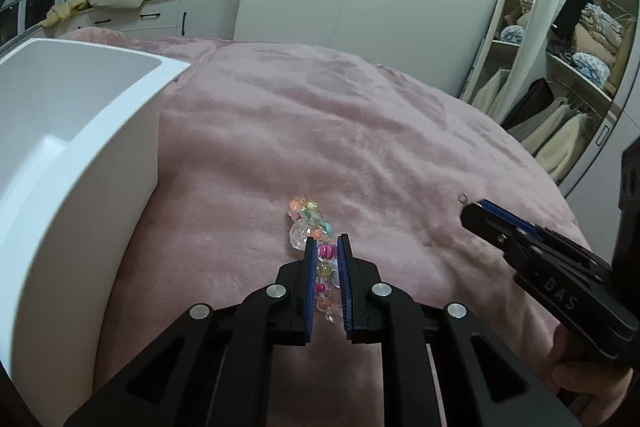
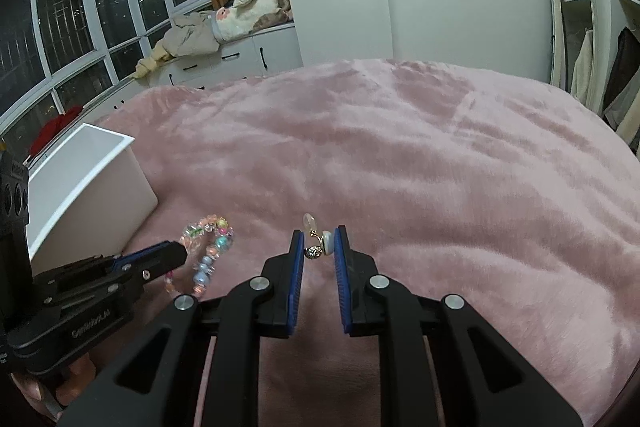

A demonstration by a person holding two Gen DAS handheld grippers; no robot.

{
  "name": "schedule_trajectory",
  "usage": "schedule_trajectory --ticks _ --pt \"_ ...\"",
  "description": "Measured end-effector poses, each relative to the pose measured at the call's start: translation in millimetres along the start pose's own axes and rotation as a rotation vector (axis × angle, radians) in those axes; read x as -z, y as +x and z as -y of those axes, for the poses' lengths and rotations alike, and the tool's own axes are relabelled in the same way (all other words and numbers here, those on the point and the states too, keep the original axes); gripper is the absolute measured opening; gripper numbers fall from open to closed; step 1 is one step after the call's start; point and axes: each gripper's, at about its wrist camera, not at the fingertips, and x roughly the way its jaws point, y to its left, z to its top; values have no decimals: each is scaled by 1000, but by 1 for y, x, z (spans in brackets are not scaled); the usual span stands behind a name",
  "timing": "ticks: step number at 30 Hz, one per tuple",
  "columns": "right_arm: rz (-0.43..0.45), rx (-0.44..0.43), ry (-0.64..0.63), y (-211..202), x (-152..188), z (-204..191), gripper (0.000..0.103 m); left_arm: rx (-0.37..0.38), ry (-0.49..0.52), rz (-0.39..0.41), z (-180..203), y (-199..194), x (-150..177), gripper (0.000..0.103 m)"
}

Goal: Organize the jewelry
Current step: 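Lift and carry the bracelet and pearl charm over the white box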

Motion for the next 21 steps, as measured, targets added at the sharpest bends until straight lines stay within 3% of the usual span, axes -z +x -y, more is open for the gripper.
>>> schedule_trajectory --ticks 9,15,21 --pt "-24 -20 -59 -11 -7 -23 16 6 46 33 12 -48 -7 15" --pt "-77 -26 -103 -16 -17 -49 16 6 89 106 21 -94 -11 15" --pt "-57 -66 -130 -29 -28 -78 16 -7 85 180 16 -140 -18 15"
